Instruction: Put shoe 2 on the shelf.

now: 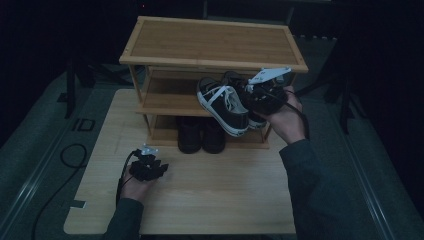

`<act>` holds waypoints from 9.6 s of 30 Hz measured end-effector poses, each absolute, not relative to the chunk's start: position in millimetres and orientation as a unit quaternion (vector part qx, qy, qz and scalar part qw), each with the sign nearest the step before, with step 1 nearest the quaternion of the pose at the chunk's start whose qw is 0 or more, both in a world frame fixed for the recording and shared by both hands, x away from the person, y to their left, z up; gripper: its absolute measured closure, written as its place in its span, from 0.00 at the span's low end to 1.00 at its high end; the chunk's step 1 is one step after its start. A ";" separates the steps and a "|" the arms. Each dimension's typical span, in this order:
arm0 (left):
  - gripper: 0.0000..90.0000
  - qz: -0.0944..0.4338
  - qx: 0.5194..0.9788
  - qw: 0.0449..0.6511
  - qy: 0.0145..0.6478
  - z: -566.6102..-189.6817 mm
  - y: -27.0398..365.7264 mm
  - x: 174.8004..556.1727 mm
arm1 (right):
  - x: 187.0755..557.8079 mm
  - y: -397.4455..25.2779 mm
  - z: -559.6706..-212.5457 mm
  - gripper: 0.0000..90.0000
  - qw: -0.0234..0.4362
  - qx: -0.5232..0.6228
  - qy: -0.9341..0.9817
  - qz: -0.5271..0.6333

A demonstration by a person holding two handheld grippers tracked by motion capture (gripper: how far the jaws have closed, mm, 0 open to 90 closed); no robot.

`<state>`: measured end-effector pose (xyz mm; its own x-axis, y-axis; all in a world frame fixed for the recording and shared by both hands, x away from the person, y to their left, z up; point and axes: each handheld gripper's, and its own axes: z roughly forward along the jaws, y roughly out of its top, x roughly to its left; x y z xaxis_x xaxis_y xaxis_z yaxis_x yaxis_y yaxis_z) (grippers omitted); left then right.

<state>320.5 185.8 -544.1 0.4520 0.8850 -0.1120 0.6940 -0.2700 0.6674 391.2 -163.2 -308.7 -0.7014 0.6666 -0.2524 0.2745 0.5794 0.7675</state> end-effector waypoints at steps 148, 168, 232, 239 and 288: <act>1.00 0.264 0.795 0.311 0.449 -383.8 74.7 442.3 | 351.8 -185.3 -394.7 0.99 0.136 0.175 0.893 0.392; 1.00 0.258 0.800 0.323 0.435 -385.5 96.7 437.6 | 345.9 -168.6 -382.3 0.99 0.139 0.141 0.892 0.406; 1.00 0.275 0.805 0.340 0.402 -392.6 95.7 422.2 | 355.1 -138.5 -387.2 1.00 0.147 0.120 0.884 0.427; 1.00 0.274 0.807 0.337 0.401 -392.2 96.1 422.2 | 356.7 -136.1 -388.8 1.00 0.151 0.119 0.882 0.430; 1.00 0.272 0.799 0.348 0.408 -393.4 95.6 421.7 | 385.4 -96.4 -393.4 1.00 0.211 0.164 0.870 0.414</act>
